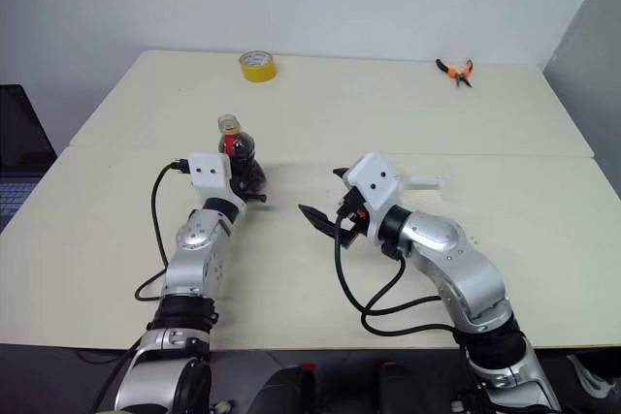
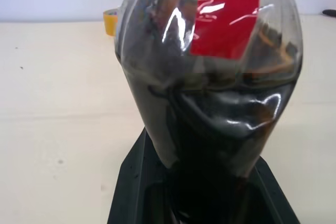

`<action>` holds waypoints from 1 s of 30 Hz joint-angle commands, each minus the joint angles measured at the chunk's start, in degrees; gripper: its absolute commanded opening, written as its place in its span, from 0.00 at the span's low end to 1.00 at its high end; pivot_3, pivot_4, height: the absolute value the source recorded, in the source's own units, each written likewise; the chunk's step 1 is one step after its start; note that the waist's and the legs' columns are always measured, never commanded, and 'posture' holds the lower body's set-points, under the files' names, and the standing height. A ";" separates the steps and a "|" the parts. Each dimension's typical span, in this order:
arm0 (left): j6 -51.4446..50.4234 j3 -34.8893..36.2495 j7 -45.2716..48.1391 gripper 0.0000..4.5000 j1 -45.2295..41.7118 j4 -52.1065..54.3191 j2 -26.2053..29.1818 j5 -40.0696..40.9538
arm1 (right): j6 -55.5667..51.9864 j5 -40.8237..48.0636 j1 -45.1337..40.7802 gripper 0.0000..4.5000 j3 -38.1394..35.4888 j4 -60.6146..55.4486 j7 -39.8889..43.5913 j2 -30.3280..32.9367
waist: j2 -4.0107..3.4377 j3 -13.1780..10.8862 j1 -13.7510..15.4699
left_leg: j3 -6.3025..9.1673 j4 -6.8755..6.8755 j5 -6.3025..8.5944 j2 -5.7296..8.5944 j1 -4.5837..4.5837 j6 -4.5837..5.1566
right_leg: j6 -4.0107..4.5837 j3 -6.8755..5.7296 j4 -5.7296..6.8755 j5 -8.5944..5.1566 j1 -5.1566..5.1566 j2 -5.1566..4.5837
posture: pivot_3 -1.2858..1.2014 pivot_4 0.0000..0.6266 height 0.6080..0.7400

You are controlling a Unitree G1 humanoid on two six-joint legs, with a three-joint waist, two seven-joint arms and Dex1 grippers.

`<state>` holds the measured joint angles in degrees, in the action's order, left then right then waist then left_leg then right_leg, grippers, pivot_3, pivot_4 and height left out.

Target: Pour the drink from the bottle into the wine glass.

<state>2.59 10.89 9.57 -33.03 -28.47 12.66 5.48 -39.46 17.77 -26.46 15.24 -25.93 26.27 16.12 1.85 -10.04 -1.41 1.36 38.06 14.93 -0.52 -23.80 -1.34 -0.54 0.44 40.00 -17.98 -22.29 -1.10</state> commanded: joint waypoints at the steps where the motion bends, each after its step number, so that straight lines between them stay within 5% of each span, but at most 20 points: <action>1: 4.87 1.14 0.40 0.14 -3.12 -3.25 0.81 0.95 | 1.38 -1.19 -2.03 1.00 0.92 -0.48 -0.54 -1.34 | 0.00 0.00 0.01 | 0.00 0.00 0.00 0.00 0.00 -0.01 | 0.00 0.00 0.00 0.00 0.00 0.00 | 0.52 0.24 1.00; 13: 10.28 1.60 -1.53 0.14 -8.26 -16.31 1.82 -0.31 | 1.23 -2.66 -3.64 1.00 1.47 0.78 -0.70 -4.01 | 0.00 0.00 -0.03 | 0.02 0.02 -0.01 0.03 0.01 -0.01 | 0.00 -0.02 0.03 0.00 0.00 -0.02 | 0.52 0.24 1.00; 25: 9.63 -0.34 0.98 1.00 0.40 -4.14 0.04 0.38 | 1.30 -3.80 -2.28 1.00 1.16 -0.93 0.25 -1.68 | 0.00 0.00 -0.08 | 0.01 0.02 -0.02 0.02 0.01 -0.04 | 0.00 0.00 0.03 0.00 0.00 -0.04 | 0.52 0.24 1.00; 30: 3.76 -2.58 2.12 1.00 10.50 11.65 -0.02 0.32 | 1.97 -5.27 2.15 1.00 0.04 -4.59 0.67 3.73 | 0.00 0.00 -0.08 | 0.00 0.01 -0.01 0.01 0.01 -0.02 | 0.00 0.03 0.03 0.00 0.01 -0.05 | 0.52 0.24 1.00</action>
<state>7.99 9.00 10.94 -23.84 -22.80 12.32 5.54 -39.09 12.88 -25.11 16.83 -26.80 26.28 18.87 1.84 -10.04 -1.49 1.36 38.08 14.92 -0.51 -23.79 -1.37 -0.54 0.48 40.02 -17.98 -22.27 -1.15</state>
